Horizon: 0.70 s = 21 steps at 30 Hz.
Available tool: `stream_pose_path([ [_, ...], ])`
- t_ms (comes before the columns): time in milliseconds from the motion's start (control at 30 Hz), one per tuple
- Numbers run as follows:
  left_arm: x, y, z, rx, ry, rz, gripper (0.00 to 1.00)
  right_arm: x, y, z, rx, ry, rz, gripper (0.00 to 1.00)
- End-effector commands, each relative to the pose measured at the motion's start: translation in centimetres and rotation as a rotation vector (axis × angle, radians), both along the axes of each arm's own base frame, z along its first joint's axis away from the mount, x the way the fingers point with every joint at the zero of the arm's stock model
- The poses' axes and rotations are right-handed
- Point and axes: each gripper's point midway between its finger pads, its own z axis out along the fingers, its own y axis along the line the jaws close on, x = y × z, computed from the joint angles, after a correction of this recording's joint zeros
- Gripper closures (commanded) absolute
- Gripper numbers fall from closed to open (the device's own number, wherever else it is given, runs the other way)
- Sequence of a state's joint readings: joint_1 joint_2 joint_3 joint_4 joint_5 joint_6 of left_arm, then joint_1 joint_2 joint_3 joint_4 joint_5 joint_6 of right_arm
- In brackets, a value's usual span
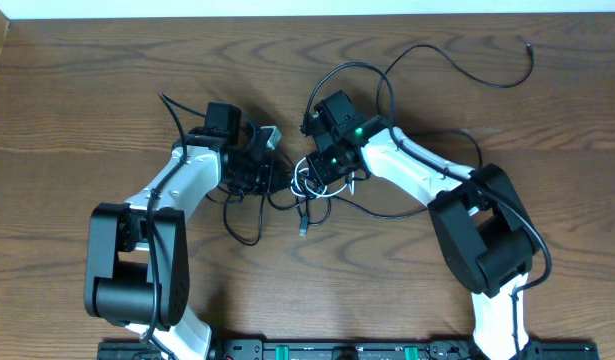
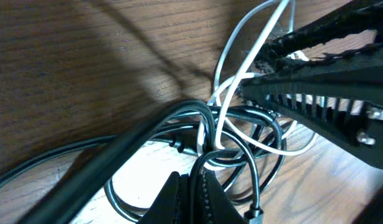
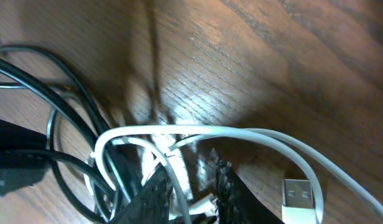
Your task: Untangle cables
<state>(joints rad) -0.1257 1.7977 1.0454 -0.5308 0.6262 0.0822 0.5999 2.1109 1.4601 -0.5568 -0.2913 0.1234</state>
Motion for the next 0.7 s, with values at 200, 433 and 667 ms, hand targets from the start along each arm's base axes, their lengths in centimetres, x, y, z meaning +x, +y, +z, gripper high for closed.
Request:
stream_pose_path([
  [200, 0.0, 1.9, -1.7, 0.123, 0.006, 0.019, 0.93, 0.4, 0.6, 1.6, 0.067, 0.002, 0.016, 0.99],
  [433, 0.1, 2.6, -2.0, 0.165, 0.007, 0.039, 0.93, 1.3, 0.3, 12.4, 0.201, -0.183, 0.009, 0.99],
  [667, 0.1, 2.6, -2.0, 0.160, 0.029, 0.080, 0.93, 0.6, -1.1, 22.0, 0.281, -0.392, -0.013, 0.95],
])
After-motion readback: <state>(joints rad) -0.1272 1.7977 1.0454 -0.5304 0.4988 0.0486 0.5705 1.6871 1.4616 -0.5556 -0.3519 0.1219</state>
